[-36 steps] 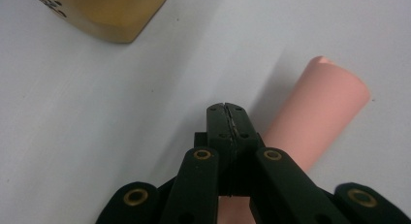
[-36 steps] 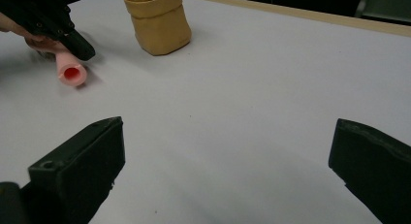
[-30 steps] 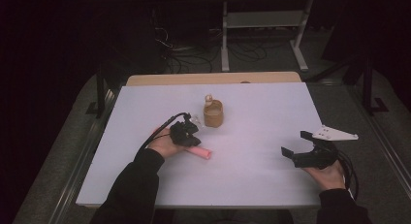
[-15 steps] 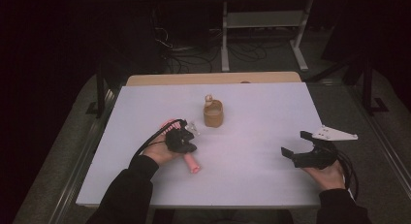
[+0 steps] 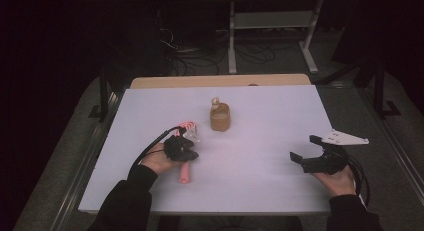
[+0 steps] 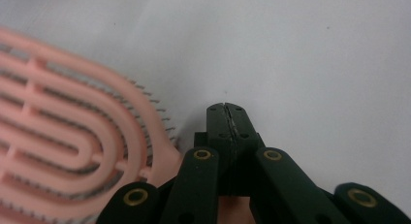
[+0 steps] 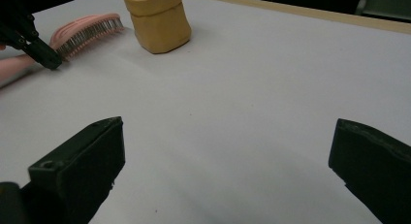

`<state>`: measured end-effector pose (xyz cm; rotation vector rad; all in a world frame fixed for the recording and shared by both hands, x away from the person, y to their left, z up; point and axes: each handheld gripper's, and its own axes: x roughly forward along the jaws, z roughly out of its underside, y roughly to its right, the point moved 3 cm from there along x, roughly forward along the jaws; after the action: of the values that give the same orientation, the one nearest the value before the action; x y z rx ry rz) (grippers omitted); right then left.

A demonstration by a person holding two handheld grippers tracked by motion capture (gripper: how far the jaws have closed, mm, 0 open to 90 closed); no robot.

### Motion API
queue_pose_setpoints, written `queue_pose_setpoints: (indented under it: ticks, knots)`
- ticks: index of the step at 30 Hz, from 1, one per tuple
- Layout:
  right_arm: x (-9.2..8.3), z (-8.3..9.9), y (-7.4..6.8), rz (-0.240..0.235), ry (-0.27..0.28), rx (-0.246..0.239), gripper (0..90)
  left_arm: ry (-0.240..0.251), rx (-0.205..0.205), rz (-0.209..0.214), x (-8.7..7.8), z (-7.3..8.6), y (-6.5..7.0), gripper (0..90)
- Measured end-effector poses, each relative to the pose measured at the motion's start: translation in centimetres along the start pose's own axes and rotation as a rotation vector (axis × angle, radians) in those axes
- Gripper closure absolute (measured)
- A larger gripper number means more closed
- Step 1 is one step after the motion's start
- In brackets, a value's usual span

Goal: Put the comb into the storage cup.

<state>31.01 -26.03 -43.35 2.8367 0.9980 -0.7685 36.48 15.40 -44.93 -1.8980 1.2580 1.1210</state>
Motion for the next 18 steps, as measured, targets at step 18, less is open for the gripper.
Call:
queue_pose_setpoints:
  ticks: [18]
  knots:
    - [0.1, 0.0, 0.0, 0.000, -0.002, -0.002, 0.0, 0.028, -0.039, 0.006, -1.3, 2.2, 0.1, 90.0]
